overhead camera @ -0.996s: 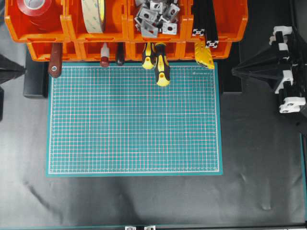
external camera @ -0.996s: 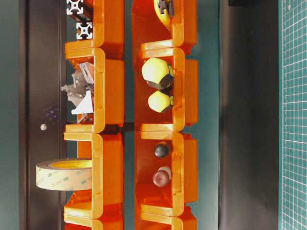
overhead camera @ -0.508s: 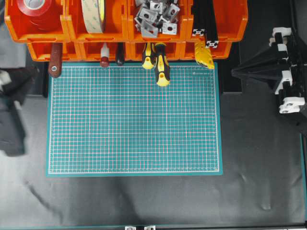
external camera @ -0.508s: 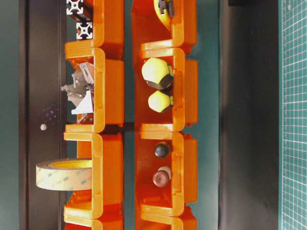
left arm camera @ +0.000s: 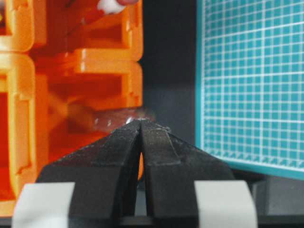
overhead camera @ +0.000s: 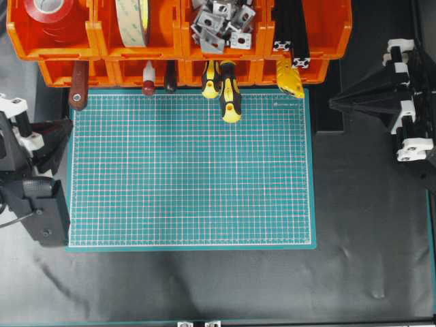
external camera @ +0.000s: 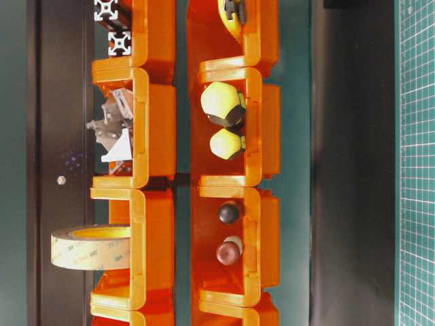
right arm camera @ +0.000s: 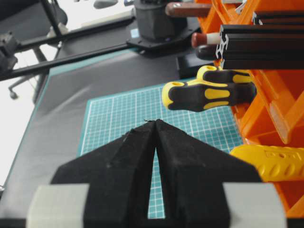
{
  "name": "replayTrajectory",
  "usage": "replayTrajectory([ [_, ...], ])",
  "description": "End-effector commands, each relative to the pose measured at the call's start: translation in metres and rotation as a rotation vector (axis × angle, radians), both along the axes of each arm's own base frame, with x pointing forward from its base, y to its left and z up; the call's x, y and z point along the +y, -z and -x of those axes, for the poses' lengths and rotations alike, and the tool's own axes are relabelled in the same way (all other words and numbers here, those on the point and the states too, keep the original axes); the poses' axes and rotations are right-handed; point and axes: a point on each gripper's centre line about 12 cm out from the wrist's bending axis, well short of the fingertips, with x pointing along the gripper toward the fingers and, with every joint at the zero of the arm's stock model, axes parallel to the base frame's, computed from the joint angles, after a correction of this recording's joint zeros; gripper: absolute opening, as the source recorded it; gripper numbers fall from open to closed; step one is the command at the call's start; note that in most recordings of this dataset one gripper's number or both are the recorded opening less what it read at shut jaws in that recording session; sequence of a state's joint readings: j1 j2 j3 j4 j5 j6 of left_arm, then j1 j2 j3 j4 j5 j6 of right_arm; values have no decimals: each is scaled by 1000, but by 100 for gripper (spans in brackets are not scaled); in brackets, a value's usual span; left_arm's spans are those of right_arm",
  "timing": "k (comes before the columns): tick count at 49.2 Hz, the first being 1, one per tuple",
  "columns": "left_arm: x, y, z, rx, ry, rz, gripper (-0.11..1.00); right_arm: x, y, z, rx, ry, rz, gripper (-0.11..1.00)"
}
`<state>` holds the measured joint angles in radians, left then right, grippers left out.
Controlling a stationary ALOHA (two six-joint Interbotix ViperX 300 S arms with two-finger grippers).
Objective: Pick scraper from container rack with left arm.
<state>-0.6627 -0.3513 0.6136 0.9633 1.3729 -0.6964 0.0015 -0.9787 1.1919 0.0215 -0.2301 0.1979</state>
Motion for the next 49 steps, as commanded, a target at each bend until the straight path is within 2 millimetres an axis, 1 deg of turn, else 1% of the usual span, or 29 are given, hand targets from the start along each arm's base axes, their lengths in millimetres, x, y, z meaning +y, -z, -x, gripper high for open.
replayTrajectory([
  [1, -2, -7, -2, -39, 35, 29, 0, 0, -6, -2, -8, 0, -2, 1],
  [5, -2, -4, -2, -37, 43, 34, 1, 0, -4, -2, 2, -2, -2, 1],
  [7, 0, -2, -1, -32, 34, 30, 4, 0, -4, -1, 3, 0, -2, 1],
  [8, 1, -2, -1, -35, 28, 32, 7, 0, -3, -1, 5, -2, -2, 1],
  [11, 7, -2, 0, -44, 1, 39, 22, 0, -4, -1, 3, -2, -2, 1],
  [19, 24, 5, -4, -28, -39, 32, 72, 0, -3, 0, 3, -2, -2, 1],
  [22, 29, 10, -7, -29, -22, 46, 85, 0, -3, 0, 3, 0, -2, 1],
  [24, 32, 14, -9, -24, -11, 49, 90, 0, -3, 1, 2, -2, -2, 1],
  [32, 47, 29, -8, 13, -27, 39, 91, 0, -1, 3, 14, -2, -3, 1],
  [42, 64, 37, -5, 37, -69, 27, 91, 0, -1, 7, 23, -1, -3, 1],
  [49, 68, 39, -5, 46, -65, 27, 91, 0, -1, 9, 20, -1, -3, 1],
])
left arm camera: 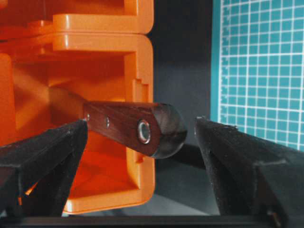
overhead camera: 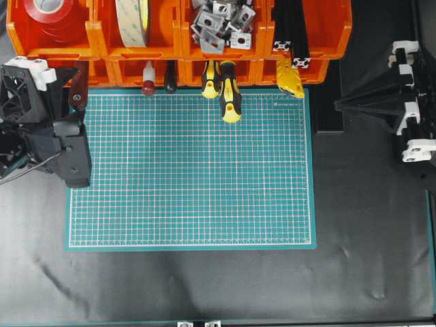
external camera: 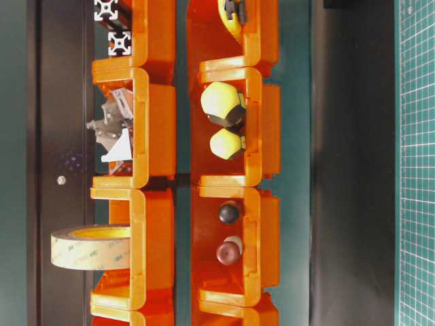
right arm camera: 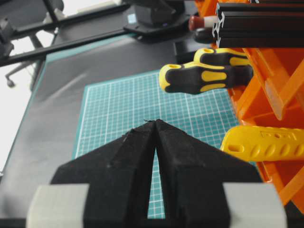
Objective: Pick scraper from container rack with left arm.
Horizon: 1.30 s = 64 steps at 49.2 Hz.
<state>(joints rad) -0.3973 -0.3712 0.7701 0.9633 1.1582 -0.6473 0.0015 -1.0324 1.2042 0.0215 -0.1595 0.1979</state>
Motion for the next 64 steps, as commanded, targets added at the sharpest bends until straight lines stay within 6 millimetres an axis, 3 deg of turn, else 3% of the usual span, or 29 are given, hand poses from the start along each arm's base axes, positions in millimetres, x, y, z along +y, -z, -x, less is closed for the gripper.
replayTrajectory([
  [1, 2, -6, -1, -27, 6, 10, 91, 0, -4, -1, -8, -1, -3, 1],
  [7, 1, -5, -3, -44, 34, 32, 88, 0, -2, -1, -3, 1, -3, 1],
  [11, 1, -6, -2, -57, 34, 42, 80, 0, -2, -1, -3, 1, -3, 1],
  [19, 2, -5, 1, -55, 26, 45, 41, 0, -2, -1, -9, -1, -3, 1],
  [33, 1, -14, 1, -52, 5, 26, 40, 0, -5, -1, -34, 1, -3, 1],
  [39, -7, -31, -2, -79, 10, 24, 39, 1, -6, -1, -35, -5, -3, 1],
  [56, -44, -101, 5, -97, 24, -25, 20, 2, -7, -1, -46, -8, 0, 1],
  [64, -58, -131, 8, -71, 65, -51, 20, 2, -10, -2, -67, -8, 0, 1],
])
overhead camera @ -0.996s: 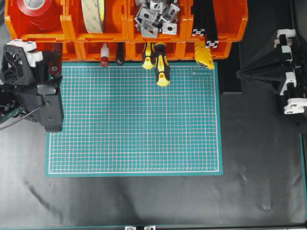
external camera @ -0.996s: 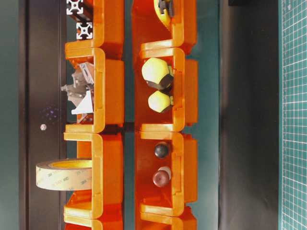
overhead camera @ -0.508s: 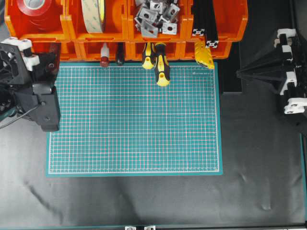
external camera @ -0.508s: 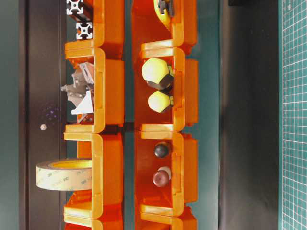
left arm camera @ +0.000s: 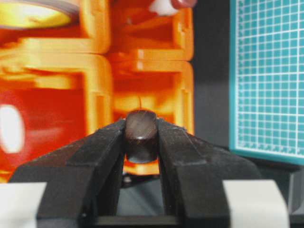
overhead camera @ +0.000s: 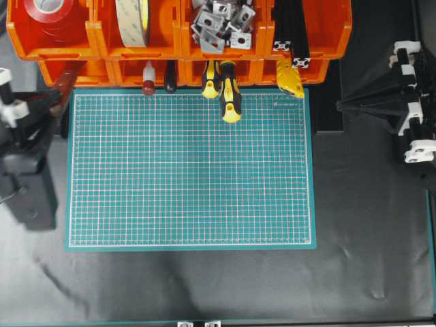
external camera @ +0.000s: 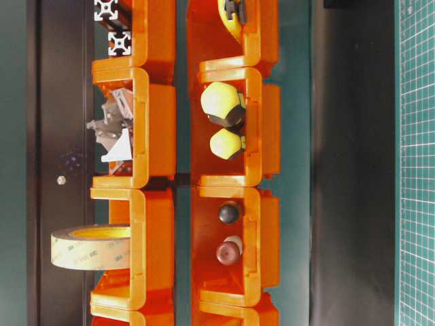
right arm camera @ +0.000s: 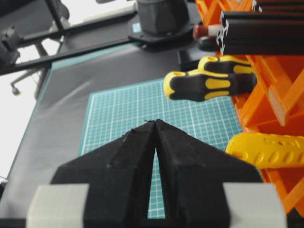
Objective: Pick scraper from container rack with left arm.
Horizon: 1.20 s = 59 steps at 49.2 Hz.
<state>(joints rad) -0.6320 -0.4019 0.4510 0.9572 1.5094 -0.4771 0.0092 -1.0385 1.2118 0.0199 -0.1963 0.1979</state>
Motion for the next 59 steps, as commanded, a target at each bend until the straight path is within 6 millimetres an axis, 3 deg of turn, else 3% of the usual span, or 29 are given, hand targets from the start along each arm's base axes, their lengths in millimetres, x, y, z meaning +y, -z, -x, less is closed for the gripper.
replayTrajectory([
  [1, -9, -28, 2, -13, 18, 2, 20, 0, -8, -2, -34, -1, -2, 1],
  [8, -30, -50, 1, 23, 110, -29, 20, 0, -7, -2, -29, 1, -2, 1],
  [16, -70, -73, -9, 15, 242, -33, 20, 0, -5, -2, -26, -1, -3, 1],
  [26, -114, -77, -53, -55, 422, -29, 20, 0, -5, -2, -25, 1, -3, 1],
  [35, -124, -39, -84, -9, 502, -80, 20, 0, -5, -2, -24, 1, -5, 1],
  [46, -109, 28, -108, 88, 577, -128, 20, 0, -10, 1, -46, 1, -6, 1],
  [59, -69, 66, -125, 98, 611, -92, 20, 0, -19, 4, -80, 3, -16, 1],
])
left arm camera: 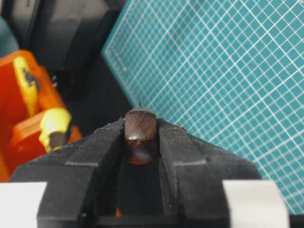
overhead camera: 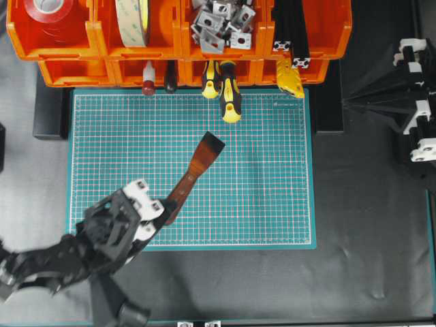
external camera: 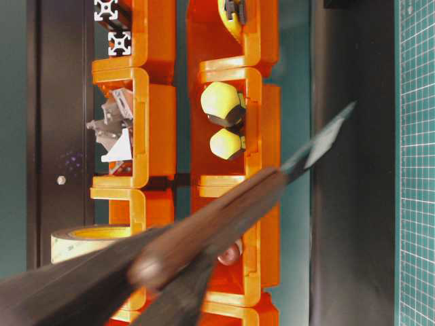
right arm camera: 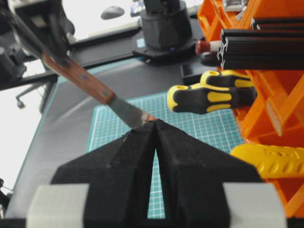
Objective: Pick scraper from container rack with left arm.
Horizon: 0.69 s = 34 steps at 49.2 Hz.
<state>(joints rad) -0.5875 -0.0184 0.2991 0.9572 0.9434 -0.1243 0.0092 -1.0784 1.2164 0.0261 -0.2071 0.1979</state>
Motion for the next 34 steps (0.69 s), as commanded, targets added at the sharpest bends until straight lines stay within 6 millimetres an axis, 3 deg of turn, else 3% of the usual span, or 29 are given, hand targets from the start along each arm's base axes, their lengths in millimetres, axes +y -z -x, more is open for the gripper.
replayTrajectory([
  [1, 23, -1, -7, -29, -5, 32, 20, 0, -12, -2, -35, 2, -12, 1],
  [12, 60, 18, -23, -19, -32, 53, 20, 0, -17, 1, -38, 2, -22, 1],
  [34, 63, 29, -29, -11, -45, 71, 20, 0, -15, 3, -6, 0, -20, 1],
])
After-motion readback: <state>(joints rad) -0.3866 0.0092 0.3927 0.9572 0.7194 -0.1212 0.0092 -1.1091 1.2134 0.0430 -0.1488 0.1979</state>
